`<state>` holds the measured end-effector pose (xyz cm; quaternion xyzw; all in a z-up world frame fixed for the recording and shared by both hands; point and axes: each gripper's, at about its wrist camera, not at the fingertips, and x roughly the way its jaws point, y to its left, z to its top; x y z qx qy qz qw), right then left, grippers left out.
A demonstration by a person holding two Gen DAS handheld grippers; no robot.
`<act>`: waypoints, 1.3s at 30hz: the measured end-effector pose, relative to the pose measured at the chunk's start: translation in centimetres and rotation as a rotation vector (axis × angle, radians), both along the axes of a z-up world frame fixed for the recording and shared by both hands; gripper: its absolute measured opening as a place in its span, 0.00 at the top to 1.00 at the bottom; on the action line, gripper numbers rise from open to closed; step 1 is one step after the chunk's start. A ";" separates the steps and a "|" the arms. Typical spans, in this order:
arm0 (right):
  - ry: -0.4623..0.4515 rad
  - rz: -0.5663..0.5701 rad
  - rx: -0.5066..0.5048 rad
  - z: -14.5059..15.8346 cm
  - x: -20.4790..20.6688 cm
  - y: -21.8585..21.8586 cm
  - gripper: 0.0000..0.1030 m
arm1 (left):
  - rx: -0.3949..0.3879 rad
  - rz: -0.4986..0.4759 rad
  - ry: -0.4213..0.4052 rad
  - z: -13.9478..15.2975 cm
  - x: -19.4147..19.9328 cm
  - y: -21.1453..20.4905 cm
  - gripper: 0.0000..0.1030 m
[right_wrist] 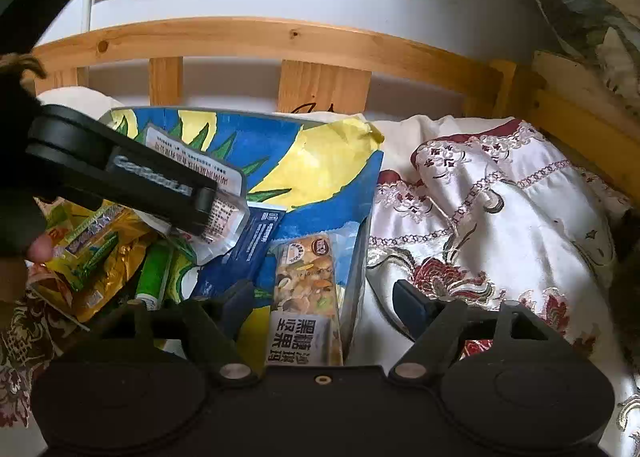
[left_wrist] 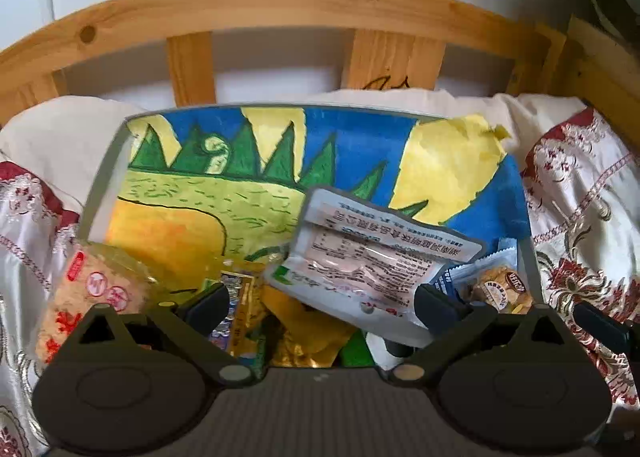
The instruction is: Organize snacks
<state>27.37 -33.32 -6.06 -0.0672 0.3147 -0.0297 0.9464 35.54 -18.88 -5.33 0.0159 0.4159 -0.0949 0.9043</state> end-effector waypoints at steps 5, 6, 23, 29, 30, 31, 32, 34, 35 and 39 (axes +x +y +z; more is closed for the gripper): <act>-0.025 -0.005 0.007 0.7 -0.5 -0.3 0.16 | -0.001 0.022 -0.029 1.4 -0.7 1.5 0.02; -0.030 -0.008 0.011 0.9 -0.6 -0.4 0.15 | -0.001 0.027 -0.034 1.7 -0.8 1.8 0.02; -0.103 -0.001 0.024 3.2 -2.4 0.5 0.03 | 0.014 0.073 -0.088 4.1 -3.3 5.0 0.01; -0.112 -0.015 0.033 3.5 -3.1 0.5 0.01 | 0.001 0.095 -0.110 4.6 -4.7 6.4 0.01; -0.113 -0.020 0.039 3.6 -3.3 0.5 0.01 | -0.002 0.100 -0.115 4.7 -5.0 6.6 0.01; -0.114 -0.024 0.046 3.7 -3.5 0.5 0.01 | -0.005 0.105 -0.121 4.7 -5.5 6.9 0.01; -0.113 -0.028 0.056 3.9 -3.7 0.6 0.01 | -0.007 0.110 -0.125 4.8 -5.9 7.2 0.01; -0.116 -0.034 0.086 4.3 -4.3 0.7 0.01 | -0.012 0.117 -0.125 4.9 -6.7 7.9 0.01; -0.119 -0.039 0.102 4.5 -4.6 0.8 0.01 | -0.018 0.120 -0.123 5.0 -7.1 8.2 0.01; -0.138 -0.054 0.166 5.4 -5.9 1.2 0.01 | -0.033 0.137 -0.140 5.8 -9.1 9.5 0.01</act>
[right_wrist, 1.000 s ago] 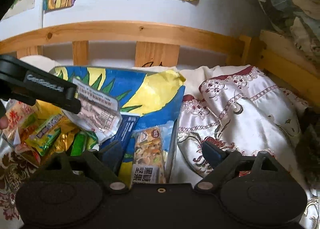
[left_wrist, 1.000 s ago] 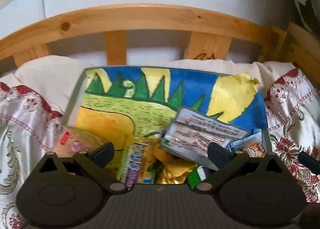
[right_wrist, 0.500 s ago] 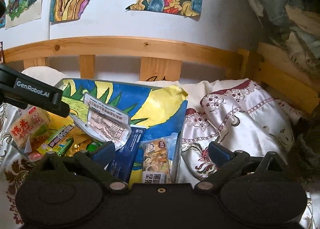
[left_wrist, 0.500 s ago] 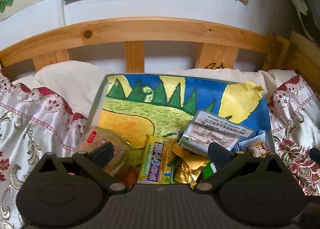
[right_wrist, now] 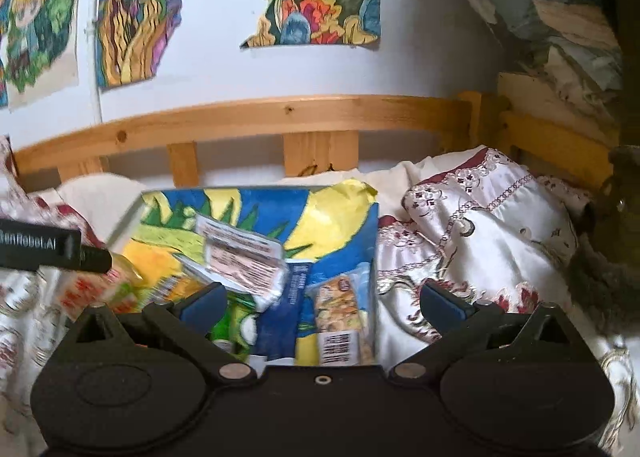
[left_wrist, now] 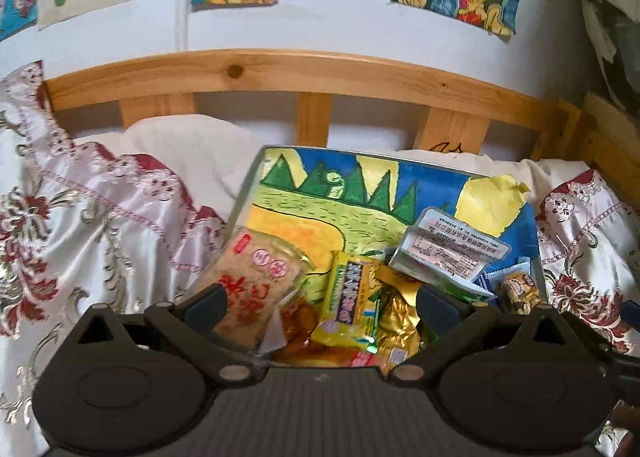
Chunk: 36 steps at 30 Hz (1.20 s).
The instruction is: Organize snacks
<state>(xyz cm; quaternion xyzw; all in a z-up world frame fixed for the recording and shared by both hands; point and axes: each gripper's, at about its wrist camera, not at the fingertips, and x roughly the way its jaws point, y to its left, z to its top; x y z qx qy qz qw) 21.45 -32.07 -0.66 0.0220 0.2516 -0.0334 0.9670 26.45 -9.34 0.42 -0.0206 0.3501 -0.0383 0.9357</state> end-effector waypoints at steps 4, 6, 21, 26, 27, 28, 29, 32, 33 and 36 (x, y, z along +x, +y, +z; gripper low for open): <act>-0.031 0.003 -0.022 0.5 -1.5 1.1 0.01 | 0.013 0.012 -0.029 0.6 -2.0 1.1 0.01; -0.040 0.005 -0.046 0.6 -2.3 1.5 0.01 | 0.025 0.017 -0.039 0.6 -3.1 1.6 0.01; -0.094 0.060 -0.043 1.2 -7.3 3.8 0.01 | 0.052 0.041 -0.139 0.2 -9.6 4.0 0.01; -0.133 0.056 0.000 1.8 -8.9 3.8 0.01 | 0.047 0.049 -0.157 0.0 -11.2 4.7 0.01; -0.138 0.057 0.006 1.9 -9.2 3.8 0.01 | 0.043 0.052 -0.158 0.0 -11.4 4.8 0.01; -0.140 0.060 0.010 1.9 -9.4 3.9 0.01 | 0.039 0.055 -0.159 0.0 -11.7 5.0 0.01; -0.141 0.063 0.011 1.9 -9.7 4.0 0.01 | 0.035 0.056 -0.161 0.0 -12.1 5.1 0.01; -0.134 0.071 0.009 1.8 -10.5 4.6 0.01 | 0.026 0.066 -0.164 0.0 -13.0 5.5 0.01; -0.134 0.073 0.008 1.8 -10.8 4.7 0.01 | 0.023 0.068 -0.163 0.0 -13.3 5.7 0.01; -0.129 0.069 0.012 1.8 -11.5 5.1 0.01 | 0.015 0.075 -0.162 -0.2 -14.4 6.1 0.01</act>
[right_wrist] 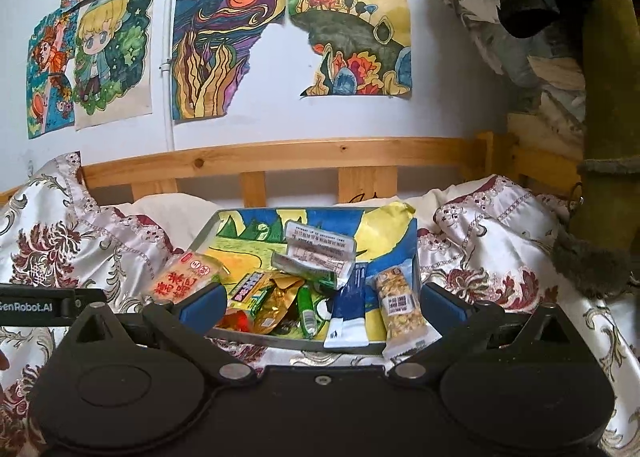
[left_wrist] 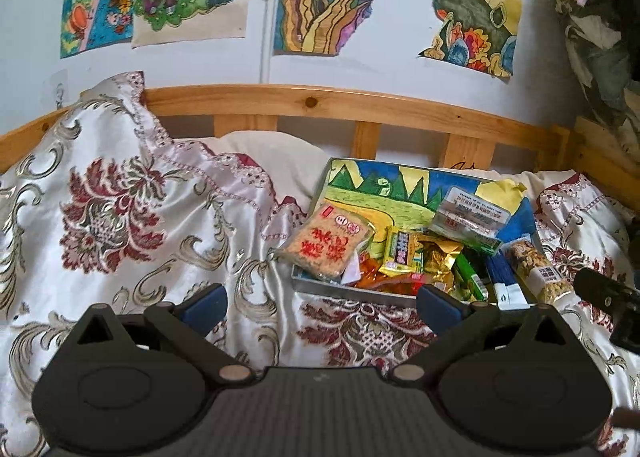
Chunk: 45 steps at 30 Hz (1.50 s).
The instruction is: Organize snacks
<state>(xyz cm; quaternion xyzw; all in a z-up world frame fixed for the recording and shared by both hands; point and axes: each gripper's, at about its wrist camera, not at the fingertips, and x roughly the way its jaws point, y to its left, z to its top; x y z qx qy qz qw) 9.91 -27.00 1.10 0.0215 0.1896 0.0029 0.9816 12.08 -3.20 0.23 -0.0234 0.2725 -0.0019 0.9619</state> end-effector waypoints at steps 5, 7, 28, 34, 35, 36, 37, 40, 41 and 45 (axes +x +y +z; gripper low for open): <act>0.009 -0.011 0.031 0.1 -1.3 0.2 0.01 | -0.021 0.007 0.019 -0.4 -1.4 0.8 0.01; 0.009 -0.009 0.028 0.1 -2.0 0.4 0.01 | -0.025 0.010 0.012 -0.2 -2.0 1.1 0.01; 0.027 -0.004 0.002 -0.4 -6.6 2.5 0.01 | 0.039 0.065 -0.011 -0.2 -7.4 3.2 0.01; 0.019 -0.002 -0.013 -0.3 -7.3 2.7 0.01 | 0.031 0.075 -0.012 -0.2 -7.7 3.5 0.01; 0.020 -0.001 -0.015 -0.3 -7.4 2.8 0.01 | 0.029 0.077 -0.013 -0.2 -7.7 3.5 0.01; 0.022 0.000 -0.017 -0.4 -7.4 2.8 0.01 | 0.029 0.079 -0.013 -0.2 -7.8 3.6 0.01; 0.026 0.002 -0.019 -0.4 -7.4 2.9 0.01 | 0.030 0.081 -0.012 -0.3 -7.8 3.6 0.01; 0.046 0.015 -0.026 -0.6 -7.2 3.1 0.01 | 0.039 0.084 -0.007 -0.5 -7.7 3.6 0.01; 0.052 0.021 -0.032 -0.7 -7.1 3.3 0.01 | 0.044 0.087 -0.004 -0.5 -7.7 3.6 0.01; 0.082 0.038 -0.052 -1.0 -6.7 3.8 0.01 | 0.054 0.097 0.007 -0.8 -7.5 3.6 0.01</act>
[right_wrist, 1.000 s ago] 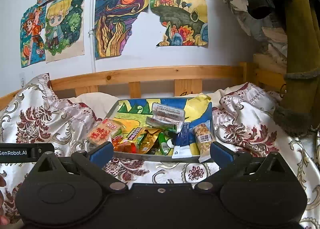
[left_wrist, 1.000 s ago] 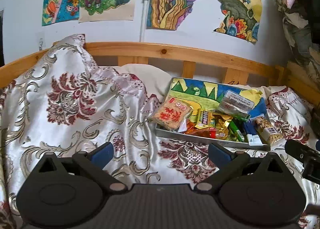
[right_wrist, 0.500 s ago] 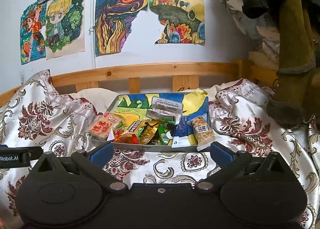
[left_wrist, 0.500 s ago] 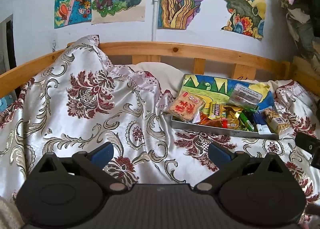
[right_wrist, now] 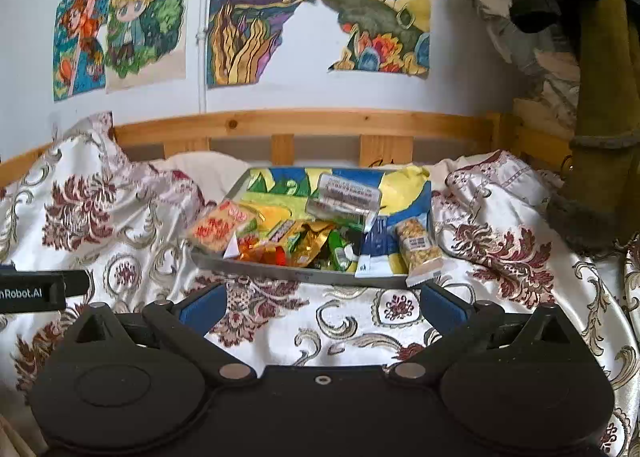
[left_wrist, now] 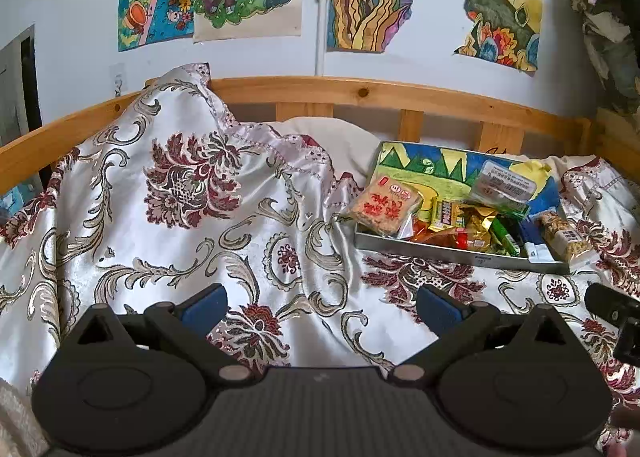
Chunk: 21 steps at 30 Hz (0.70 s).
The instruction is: Organize snacks
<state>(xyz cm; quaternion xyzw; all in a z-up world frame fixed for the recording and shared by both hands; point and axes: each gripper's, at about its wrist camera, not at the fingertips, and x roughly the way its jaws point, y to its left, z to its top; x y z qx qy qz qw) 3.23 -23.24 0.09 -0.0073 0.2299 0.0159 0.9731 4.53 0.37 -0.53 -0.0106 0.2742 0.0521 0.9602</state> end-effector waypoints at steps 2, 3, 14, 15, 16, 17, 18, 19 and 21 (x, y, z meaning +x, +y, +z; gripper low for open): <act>0.013 0.005 -0.006 -0.1 0.2 0.1 0.01 | 0.004 0.005 0.006 -0.1 0.1 0.0 0.01; 0.017 0.007 -0.008 -0.2 0.2 0.2 0.01 | 0.006 0.005 0.008 -0.1 0.1 -0.1 0.01; 0.044 0.008 -0.016 -0.6 0.6 0.2 0.01 | 0.031 0.007 0.031 -0.6 0.3 -0.3 0.01; 0.049 0.006 -0.017 -0.7 0.7 0.2 0.01 | 0.031 0.008 0.034 -0.6 0.4 -0.4 0.01; 0.052 0.005 -0.019 -0.7 0.7 0.2 0.01 | 0.031 0.008 0.035 -0.7 0.4 -0.4 0.01; 0.057 0.004 -0.021 -0.8 0.8 0.2 0.01 | 0.031 0.007 0.036 -0.7 0.3 -0.3 0.01; 0.061 0.003 -0.023 -0.8 0.8 0.3 0.01 | 0.031 0.007 0.036 -0.7 0.3 -0.3 0.01; 0.064 0.003 -0.024 -0.9 0.8 0.3 0.01 | 0.032 0.006 0.036 -0.7 0.3 -0.3 0.01; 0.066 0.001 -0.025 -0.9 0.8 0.3 0.01 | 0.032 0.004 0.037 -0.7 0.3 -0.3 0.01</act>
